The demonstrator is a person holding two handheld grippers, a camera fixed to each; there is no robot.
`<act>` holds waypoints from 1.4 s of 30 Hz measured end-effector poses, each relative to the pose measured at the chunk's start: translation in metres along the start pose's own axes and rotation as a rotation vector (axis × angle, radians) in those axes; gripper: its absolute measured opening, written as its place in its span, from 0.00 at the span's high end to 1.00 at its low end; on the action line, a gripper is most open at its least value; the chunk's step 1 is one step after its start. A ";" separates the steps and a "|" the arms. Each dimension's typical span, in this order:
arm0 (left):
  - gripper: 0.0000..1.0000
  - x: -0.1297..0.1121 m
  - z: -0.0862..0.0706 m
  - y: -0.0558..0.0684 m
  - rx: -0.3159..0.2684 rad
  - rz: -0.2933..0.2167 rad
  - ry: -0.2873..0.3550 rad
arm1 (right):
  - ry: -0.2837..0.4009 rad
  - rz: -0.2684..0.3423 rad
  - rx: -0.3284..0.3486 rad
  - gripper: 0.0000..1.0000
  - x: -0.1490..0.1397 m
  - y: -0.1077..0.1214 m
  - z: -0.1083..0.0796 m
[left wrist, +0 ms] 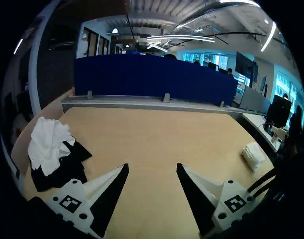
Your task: Fold towel
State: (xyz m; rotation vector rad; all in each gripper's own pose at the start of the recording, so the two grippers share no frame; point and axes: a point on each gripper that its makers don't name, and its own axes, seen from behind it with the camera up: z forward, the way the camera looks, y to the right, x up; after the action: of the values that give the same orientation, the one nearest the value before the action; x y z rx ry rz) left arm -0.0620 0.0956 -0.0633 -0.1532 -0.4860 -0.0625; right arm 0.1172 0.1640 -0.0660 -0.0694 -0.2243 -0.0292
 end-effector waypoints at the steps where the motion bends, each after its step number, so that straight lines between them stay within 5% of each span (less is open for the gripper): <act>1: 0.11 0.004 0.000 -0.001 0.002 -0.004 0.014 | 0.008 0.001 0.003 0.00 0.004 -0.004 -0.001; 15: 0.11 0.065 -0.011 -0.022 0.055 -0.014 0.220 | 0.094 0.017 0.081 0.00 0.046 -0.080 -0.007; 24: 0.11 0.091 -0.019 -0.026 0.056 -0.017 0.302 | 0.132 -0.033 0.125 0.00 0.068 -0.125 -0.012; 42: 0.11 0.097 -0.008 -0.041 0.106 0.062 0.363 | 0.120 -0.068 0.109 0.00 0.067 -0.143 0.000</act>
State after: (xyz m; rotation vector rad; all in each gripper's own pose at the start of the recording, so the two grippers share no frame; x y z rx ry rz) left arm 0.0230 0.0519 -0.0193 -0.0505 -0.1217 -0.0033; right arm 0.1768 0.0201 -0.0413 0.0487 -0.1077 -0.0888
